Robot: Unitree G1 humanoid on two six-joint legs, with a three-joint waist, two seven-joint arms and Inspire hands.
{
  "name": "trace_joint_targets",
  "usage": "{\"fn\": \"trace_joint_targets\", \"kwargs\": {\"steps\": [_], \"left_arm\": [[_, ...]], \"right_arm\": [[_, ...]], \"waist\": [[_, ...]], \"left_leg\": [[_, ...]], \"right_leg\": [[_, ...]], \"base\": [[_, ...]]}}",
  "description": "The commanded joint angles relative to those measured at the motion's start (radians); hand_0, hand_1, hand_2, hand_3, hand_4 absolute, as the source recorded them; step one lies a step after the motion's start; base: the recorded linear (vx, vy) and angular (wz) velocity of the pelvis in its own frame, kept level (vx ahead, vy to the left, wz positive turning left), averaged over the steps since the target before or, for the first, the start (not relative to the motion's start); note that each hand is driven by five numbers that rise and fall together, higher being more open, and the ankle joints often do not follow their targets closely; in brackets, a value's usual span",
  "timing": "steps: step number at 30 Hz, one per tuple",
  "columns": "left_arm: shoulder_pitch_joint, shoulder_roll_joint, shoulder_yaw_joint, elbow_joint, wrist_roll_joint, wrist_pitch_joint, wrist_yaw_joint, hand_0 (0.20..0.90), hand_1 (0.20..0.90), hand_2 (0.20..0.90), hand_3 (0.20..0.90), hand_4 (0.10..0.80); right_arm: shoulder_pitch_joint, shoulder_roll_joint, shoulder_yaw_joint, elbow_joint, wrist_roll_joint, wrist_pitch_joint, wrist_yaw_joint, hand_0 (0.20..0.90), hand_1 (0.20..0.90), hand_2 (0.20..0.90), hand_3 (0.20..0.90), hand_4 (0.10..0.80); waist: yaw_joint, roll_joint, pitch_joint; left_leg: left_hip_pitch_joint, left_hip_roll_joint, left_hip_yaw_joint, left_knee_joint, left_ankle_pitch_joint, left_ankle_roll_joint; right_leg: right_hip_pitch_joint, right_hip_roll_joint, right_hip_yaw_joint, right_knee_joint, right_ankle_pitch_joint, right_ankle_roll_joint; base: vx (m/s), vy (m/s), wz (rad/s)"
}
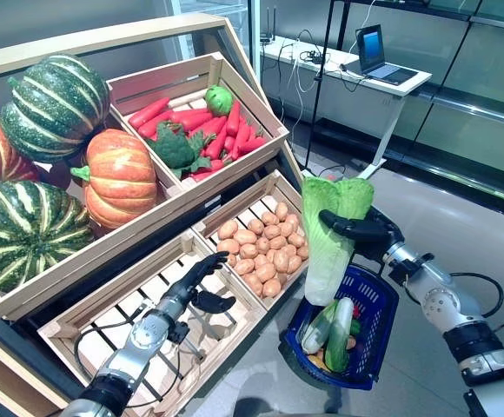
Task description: Put vegetables into the basket
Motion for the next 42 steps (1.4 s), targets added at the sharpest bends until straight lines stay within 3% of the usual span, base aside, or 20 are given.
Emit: {"fn": "trace_joint_targets", "kwargs": {"steps": [1,6,11,12,15,19,23,29,34,41,42], "left_arm": [[-0.064,-0.013,0.055,0.032,-0.102,0.003,0.021,0.9,0.9,0.9,0.9,0.8],[-0.027,-0.039,0.094,0.02,-0.111,-0.024,0.031,0.9,0.9,0.9,0.9,0.8],[-0.012,-0.008,0.104,-0.102,-0.098,-0.049,0.048,0.9,0.9,0.9,0.9,0.8],[-0.02,0.02,0.099,-0.168,-0.107,-0.051,0.058,0.9,0.9,0.9,0.9,0.8],[-0.039,0.04,0.093,-0.207,-0.127,-0.065,0.058,0.9,0.9,0.9,0.9,0.8],[-0.159,0.087,0.04,-0.253,-0.198,-0.105,0.096,0.9,0.9,0.9,0.9,0.8],[-0.214,0.083,0.0,-0.272,-0.267,-0.119,0.125,0.9,0.9,0.9,0.9,0.8],[-0.268,0.072,-0.041,-0.312,-0.348,-0.173,0.147,0.9,0.9,0.9,0.9,0.8],[-0.29,0.074,-0.075,-0.348,-0.382,-0.21,0.147,0.9,0.9,0.9,0.9,0.8],[-0.318,0.08,-0.092,-0.386,-0.403,-0.24,0.165,0.9,0.9,0.9,0.9,0.8],[-0.321,0.083,-0.093,-0.389,-0.41,-0.242,0.165,0.9,0.9,0.9,0.9,0.8]], "right_arm": [[-0.084,-0.024,-0.124,-0.022,0.009,-0.161,-0.057,0.3,0.3,0.3,0.3,0.4],[-0.025,-0.014,-0.186,0.005,-0.085,-0.225,-0.162,0.3,0.3,0.3,0.3,0.4],[0.022,-0.022,-0.196,0.106,-0.22,-0.282,-0.328,0.3,0.3,0.3,0.3,0.4],[0.014,-0.029,-0.192,0.16,-0.24,-0.294,-0.393,0.3,0.3,0.3,0.3,0.4],[-0.015,-0.035,-0.191,0.209,-0.249,-0.308,-0.44,0.3,0.3,0.3,0.3,0.4],[-0.164,-0.076,-0.171,0.35,-0.247,-0.363,-0.548,0.3,0.3,0.3,0.3,0.4],[-0.274,-0.108,-0.169,0.462,-0.235,-0.367,-0.587,0.3,0.3,0.3,0.3,0.4],[-0.389,-0.156,-0.179,0.582,-0.198,-0.379,-0.611,0.3,0.3,0.3,0.3,0.4],[-0.454,-0.182,-0.184,0.635,-0.2,-0.369,-0.636,0.3,0.3,0.3,0.3,0.4],[-0.54,-0.222,-0.166,0.664,-0.212,-0.365,-0.642,0.3,0.3,0.3,0.3,0.4],[-0.548,-0.227,-0.162,0.669,-0.21,-0.357,-0.64,0.387,0.387,0.387,0.387,0.458]], "waist": [[0.014,-0.006,-0.042],[0.015,-0.003,-0.036],[0.029,-0.001,-0.011],[0.039,0.001,0.013],[0.049,0.001,0.049],[0.071,0.0,0.202],[0.08,0.023,0.272],[0.089,0.06,0.333],[0.093,0.078,0.366],[0.086,0.097,0.38],[0.085,0.099,0.382]], "left_leg": [[-0.024,-0.011,-0.003,0.002,-0.047,0.014],[-0.025,-0.015,-0.004,0.002,-0.047,0.015],[-0.033,-0.013,-0.002,0.013,-0.044,0.018],[-0.05,-0.007,-0.001,0.052,-0.047,0.02],[-0.105,0.005,-0.014,0.14,-0.067,0.019],[-0.329,0.046,-0.082,0.445,-0.15,0.004],[-0.484,0.071,-0.113,0.629,-0.224,0.009],[-0.671,0.065,-0.15,0.866,-0.338,0.023],[-0.776,0.058,-0.186,1.047,-0.452,0.023],[-0.929,0.048,-0.222,1.244,-0.535,0.027],[-0.943,0.046,-0.225,1.266,-0.542,0.028]], "right_leg": [[0.015,0.0,0.005,0.01,-0.024,-0.007],[0.015,0.001,0.003,0.009,-0.024,-0.007],[0.009,-0.007,-0.01,0.023,-0.023,-0.009],[-0.01,-0.018,-0.016,0.079,-0.043,-0.014],[-0.054,-0.033,-0.018,0.161,-0.069,-0.021],[-0.204,-0.083,-0.01,0.369,-0.127,-0.037],[-0.339,-0.13,0.0,0.549,-0.187,-0.056],[-0.547,-0.202,0.029,0.828,-0.275,-0.072],[-0.687,-0.251,0.067,1.021,-0.361,-0.064],[-0.869,-0.266,0.111,1.198,-0.429,-0.077],[-0.885,-0.265,0.113,1.217,-0.436,-0.079]], "base": [[0.023,-0.019,-0.09],[0.014,-0.016,-0.02],[0.007,-0.041,0.0],[-0.024,-0.036,0.0],[-0.152,-0.063,-0.02],[-0.34,-0.087,0.07],[-0.26,0.012,0.13],[-0.165,0.04,0.11],[-0.086,0.009,0.17],[-0.091,-0.008,0.05],[-0.068,-0.023,0.07]]}}
